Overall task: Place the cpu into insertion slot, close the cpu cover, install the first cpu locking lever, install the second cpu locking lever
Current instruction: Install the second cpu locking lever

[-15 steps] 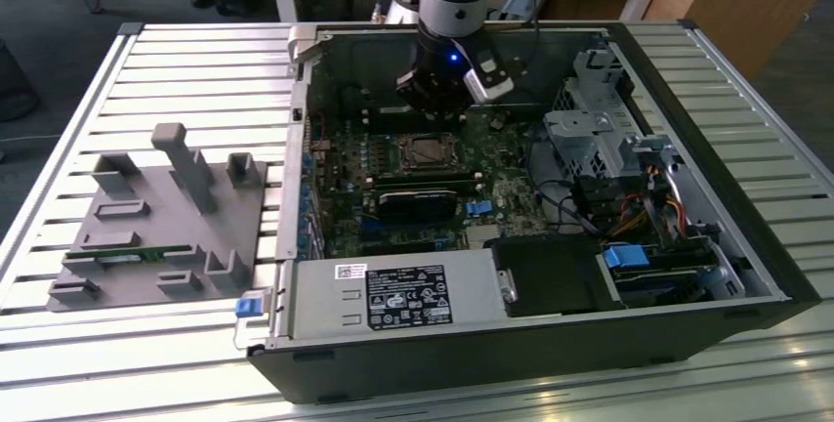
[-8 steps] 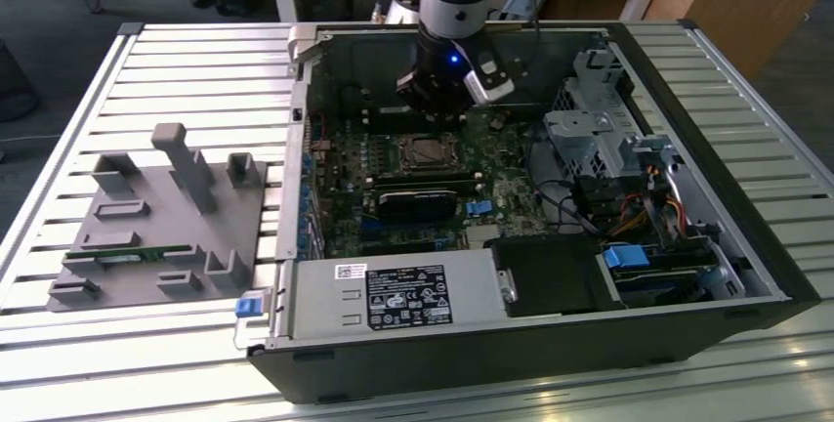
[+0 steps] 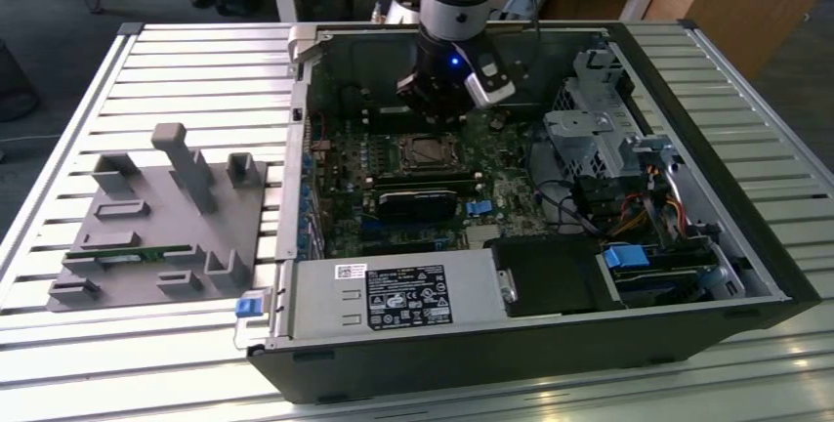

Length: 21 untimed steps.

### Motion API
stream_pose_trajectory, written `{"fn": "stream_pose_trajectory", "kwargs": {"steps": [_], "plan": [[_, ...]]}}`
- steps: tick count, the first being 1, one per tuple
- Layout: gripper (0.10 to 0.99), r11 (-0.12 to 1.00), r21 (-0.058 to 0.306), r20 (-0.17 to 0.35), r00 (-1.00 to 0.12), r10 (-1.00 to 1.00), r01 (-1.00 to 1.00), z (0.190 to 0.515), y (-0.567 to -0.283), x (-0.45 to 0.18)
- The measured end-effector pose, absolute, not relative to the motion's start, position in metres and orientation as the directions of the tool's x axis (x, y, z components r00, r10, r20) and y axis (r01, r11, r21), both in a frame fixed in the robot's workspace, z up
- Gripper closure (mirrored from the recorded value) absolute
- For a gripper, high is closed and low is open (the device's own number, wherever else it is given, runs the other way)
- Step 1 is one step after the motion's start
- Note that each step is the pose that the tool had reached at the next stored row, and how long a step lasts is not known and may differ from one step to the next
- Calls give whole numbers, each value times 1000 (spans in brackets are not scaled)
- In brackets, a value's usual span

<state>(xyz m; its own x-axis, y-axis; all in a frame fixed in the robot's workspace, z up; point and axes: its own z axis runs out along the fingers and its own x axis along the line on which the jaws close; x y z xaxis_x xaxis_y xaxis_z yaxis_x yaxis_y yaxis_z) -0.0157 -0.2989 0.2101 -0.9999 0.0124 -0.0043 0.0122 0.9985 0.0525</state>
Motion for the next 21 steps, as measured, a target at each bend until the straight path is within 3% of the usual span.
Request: {"fn": "stream_pose_trajectory", "kwargs": {"steps": [13,21], "plan": [[969,999,52,-4,-1000,12,12,211,-312,-16],[969,999,52,-3,-1000,12,12,230,-312,-16]]}}
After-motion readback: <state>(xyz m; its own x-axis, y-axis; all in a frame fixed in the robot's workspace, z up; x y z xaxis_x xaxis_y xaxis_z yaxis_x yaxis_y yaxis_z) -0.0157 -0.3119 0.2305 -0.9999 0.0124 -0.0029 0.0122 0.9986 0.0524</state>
